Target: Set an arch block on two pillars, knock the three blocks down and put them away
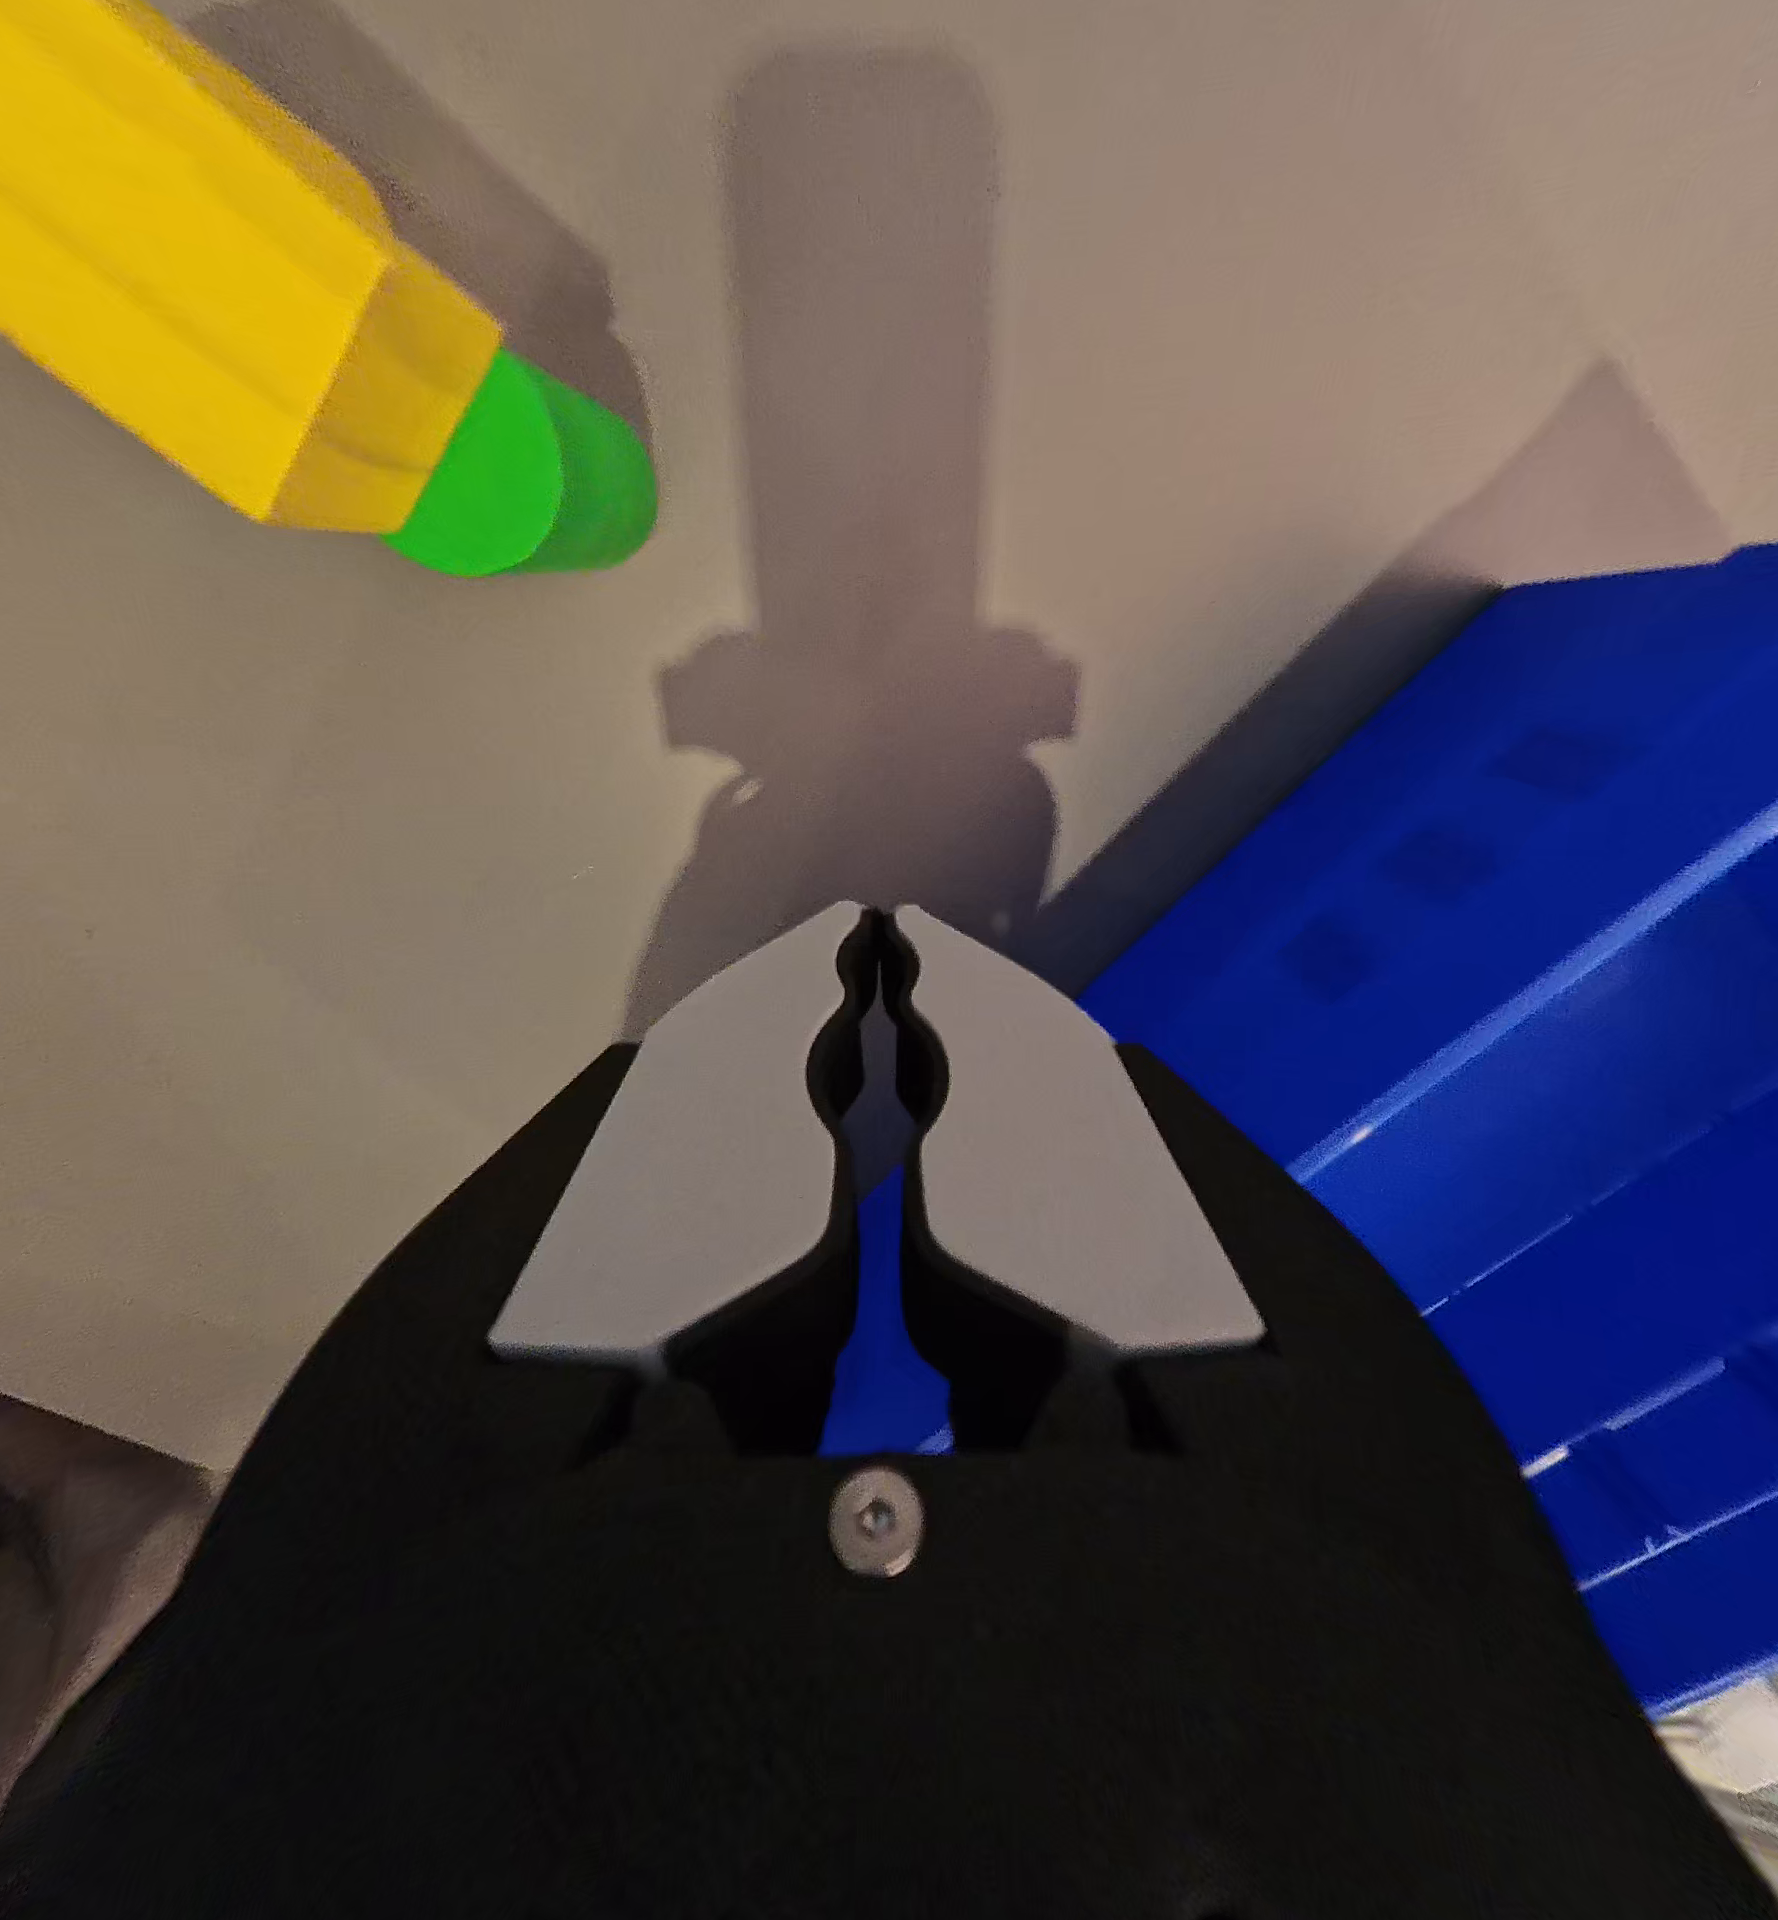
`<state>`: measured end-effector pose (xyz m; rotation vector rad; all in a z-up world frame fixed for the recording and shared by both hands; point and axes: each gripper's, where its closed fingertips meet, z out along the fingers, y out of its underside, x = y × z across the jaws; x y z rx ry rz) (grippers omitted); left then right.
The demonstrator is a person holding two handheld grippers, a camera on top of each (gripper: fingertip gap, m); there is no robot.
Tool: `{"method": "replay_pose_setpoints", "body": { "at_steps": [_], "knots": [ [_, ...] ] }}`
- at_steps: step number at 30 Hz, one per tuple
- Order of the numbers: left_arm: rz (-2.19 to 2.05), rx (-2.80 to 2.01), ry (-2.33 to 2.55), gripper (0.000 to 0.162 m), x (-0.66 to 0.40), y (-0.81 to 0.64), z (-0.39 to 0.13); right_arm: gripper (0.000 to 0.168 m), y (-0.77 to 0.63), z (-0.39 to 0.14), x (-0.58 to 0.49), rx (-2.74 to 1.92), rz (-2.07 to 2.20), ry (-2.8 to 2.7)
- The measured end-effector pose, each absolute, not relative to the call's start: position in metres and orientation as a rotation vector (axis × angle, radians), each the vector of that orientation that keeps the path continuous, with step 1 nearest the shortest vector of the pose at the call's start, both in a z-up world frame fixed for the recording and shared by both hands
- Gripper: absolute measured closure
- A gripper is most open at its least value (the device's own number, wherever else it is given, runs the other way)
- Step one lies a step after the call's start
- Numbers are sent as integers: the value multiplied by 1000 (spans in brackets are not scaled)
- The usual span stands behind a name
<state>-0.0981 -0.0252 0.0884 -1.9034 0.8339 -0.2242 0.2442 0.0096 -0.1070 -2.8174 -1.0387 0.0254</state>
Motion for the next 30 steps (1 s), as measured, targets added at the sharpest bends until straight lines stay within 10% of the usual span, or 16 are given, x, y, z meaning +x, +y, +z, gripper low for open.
{"method": "replay_pose_setpoints", "body": {
  "at_steps": [30],
  "knots": [
    [-316, -1825, 882, 127, -91, -44, 102, 167, 17, -69, 76, -2527, -24, -1430]
  ]
}}
